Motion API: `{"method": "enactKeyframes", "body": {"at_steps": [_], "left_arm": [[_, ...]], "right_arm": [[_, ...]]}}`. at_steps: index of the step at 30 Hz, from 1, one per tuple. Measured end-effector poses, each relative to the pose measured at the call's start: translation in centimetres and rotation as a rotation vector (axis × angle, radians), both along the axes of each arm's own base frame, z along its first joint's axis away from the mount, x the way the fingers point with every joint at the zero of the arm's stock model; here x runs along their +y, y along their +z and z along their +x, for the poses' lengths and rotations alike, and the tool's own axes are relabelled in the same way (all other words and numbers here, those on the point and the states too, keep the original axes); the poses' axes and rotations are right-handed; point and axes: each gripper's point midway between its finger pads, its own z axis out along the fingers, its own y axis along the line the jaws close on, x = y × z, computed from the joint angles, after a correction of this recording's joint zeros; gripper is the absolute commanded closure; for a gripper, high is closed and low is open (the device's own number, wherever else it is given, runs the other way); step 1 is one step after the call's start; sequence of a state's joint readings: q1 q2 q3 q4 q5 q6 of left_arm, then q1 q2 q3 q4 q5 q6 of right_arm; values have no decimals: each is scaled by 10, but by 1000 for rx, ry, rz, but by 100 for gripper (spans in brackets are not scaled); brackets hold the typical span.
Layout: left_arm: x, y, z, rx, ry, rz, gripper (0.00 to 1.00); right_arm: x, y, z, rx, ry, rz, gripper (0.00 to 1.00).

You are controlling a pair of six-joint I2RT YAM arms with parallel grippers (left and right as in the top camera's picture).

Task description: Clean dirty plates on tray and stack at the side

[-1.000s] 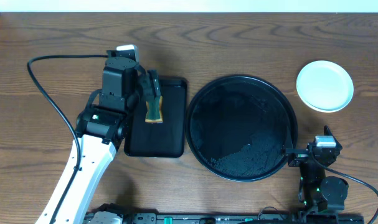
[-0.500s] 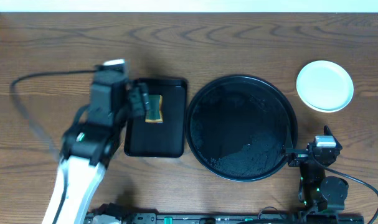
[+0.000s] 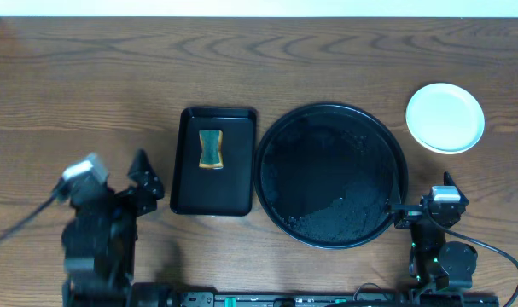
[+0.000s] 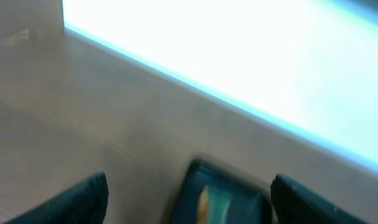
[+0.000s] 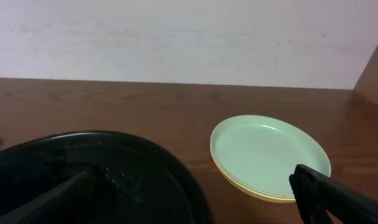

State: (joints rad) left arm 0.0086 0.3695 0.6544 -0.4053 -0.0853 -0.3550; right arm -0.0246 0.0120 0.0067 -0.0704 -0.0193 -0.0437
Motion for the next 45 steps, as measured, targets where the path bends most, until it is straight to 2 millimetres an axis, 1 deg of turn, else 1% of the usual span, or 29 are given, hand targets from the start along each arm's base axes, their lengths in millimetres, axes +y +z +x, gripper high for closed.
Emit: {"method": "enactKeyframes", "body": {"at_steps": [4,7,10,13,16,19,23,29,34,38,39,41,45], "left_arm": [[6,37,-17,-277,34,-62,16],[8,57,-33,-464,37,-89,16],[7,68,-42,-598,28,-102,16],[6,69,-41,-681,11,-104,16],[4,55,-33,-691,-4,-112,16],[4,32,-22,-652,-5,-119,16],[5,-6,-7,-571,1,-126,16],[5,-40,4,-490,7,-130,16],[5,-89,13,-311,19,-138,16],[5,-127,13,-159,29,-141,16],[4,-131,13,-140,25,-138,16],[3,-133,13,-125,12,-117,16],[-6,-133,13,-101,-51,13,16]], "right_arm": [[0,0,0,0,0,0,1],[0,0,0,0,0,0,1],[0,0,0,0,0,0,1],[0,0,0,-1,0,0,1],[0,0,0,0,0,0,1],[0,0,0,0,0,0,1],[0,0,0,0,0,0,1],[0,0,0,0,0,0,1],[0,0,0,-1,0,0,1],[0,0,0,-1,0,0,1],[0,0,0,0,0,0,1],[0,0,0,0,0,0,1],[0,0,0,0,0,0,1]]}}
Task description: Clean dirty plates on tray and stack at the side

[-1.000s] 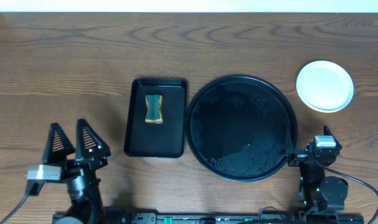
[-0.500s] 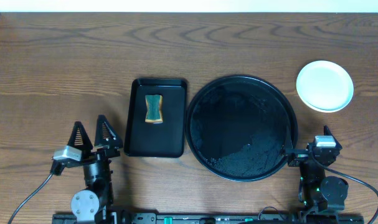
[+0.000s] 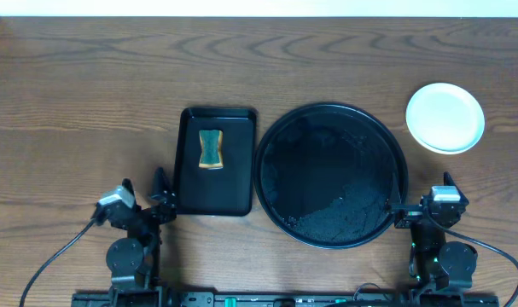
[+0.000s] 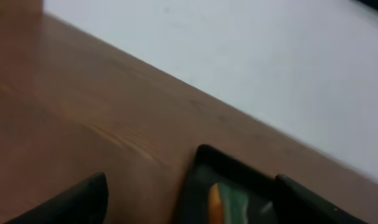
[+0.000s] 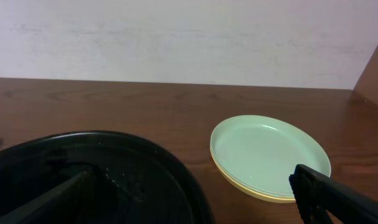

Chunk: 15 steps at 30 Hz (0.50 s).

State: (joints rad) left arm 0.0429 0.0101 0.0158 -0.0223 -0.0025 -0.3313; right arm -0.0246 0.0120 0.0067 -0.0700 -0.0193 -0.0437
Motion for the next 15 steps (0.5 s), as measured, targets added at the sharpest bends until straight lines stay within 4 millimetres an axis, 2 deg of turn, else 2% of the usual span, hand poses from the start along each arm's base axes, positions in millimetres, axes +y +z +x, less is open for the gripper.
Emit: {"method": "enactKeyframes", "body": {"at_steps": [8,15], "left_arm": [[-11,0,1,21,-78,235,16],[-12,0,1,26,-94,307,16]], "right_arm": [[0,0,0,0,0,0,1],[0,0,0,0,0,0,1]]}}
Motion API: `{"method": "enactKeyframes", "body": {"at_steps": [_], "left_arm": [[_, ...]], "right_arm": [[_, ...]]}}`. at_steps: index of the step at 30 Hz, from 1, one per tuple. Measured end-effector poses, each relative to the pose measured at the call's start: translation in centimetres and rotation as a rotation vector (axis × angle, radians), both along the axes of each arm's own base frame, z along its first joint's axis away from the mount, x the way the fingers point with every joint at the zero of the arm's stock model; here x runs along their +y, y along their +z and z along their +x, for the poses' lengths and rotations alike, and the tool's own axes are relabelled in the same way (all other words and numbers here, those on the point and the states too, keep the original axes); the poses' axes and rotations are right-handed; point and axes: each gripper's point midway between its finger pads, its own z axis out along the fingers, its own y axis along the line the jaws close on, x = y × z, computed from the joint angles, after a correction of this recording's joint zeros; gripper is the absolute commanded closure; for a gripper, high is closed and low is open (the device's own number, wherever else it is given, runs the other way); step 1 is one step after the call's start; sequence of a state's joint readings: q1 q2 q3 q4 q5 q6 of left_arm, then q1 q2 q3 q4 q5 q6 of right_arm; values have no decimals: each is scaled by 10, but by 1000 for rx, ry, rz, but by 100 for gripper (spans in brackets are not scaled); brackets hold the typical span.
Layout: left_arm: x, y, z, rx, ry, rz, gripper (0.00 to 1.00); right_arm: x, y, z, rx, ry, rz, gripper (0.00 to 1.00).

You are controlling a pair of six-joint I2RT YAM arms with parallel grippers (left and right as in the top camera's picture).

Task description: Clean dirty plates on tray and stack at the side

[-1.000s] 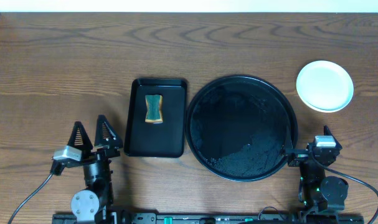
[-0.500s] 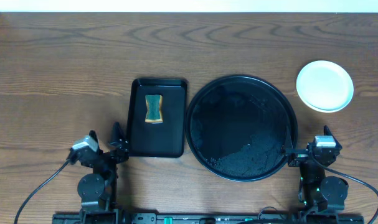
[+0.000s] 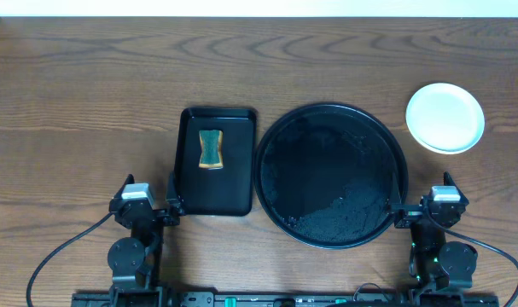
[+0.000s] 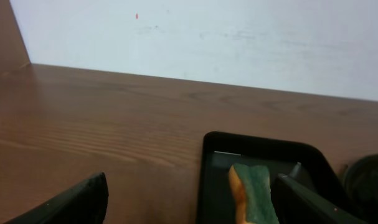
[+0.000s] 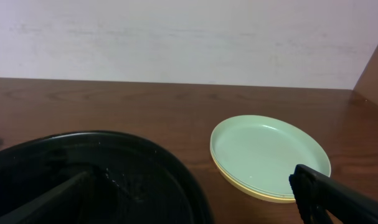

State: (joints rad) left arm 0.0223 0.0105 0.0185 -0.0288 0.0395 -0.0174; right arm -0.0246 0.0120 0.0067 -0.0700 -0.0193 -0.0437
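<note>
The round black tray (image 3: 331,175) lies at mid-table with only crumbs and wet specks on it; no plate is on it. A stack of pale plates (image 3: 445,117) (image 5: 269,155) sits at the far right. A yellow-green sponge (image 3: 210,147) (image 4: 254,196) rests in the small rectangular black tray (image 3: 214,160). My left gripper (image 3: 148,207) is open at the table's front edge, left of the small tray. My right gripper (image 3: 421,209) is open at the front edge, beside the round tray's right rim. Nothing sits between either pair of fingers.
The wooden table (image 3: 88,102) stretches wide to the left and along the back. A white wall (image 4: 207,43) stands behind the table. Cables trail from both arm bases at the front edge.
My left arm has settled lower and turned square to the table, its camera now sharp on the sponge tray. The right arm, plates, trays and sponge are unchanged.
My left arm stood raised and blurred at the front left, gripper open. Then it was folded down near its base, still tilted. Now it rests level at the front edge. The right arm stayed parked throughout, with the plates stacked at the right.
</note>
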Motion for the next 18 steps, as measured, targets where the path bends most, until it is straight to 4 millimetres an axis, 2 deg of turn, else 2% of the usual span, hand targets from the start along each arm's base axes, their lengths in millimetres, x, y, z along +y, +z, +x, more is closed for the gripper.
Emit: {"method": "enactKeyframes", "body": {"at_steps": [6,18], "left_arm": [[0,0,0,3,-10,69,16],[3,0,0,5,0,96,16]], "right_arm": [[0,0,0,0,0,0,1],[0,0,0,0,0,0,1]]}}
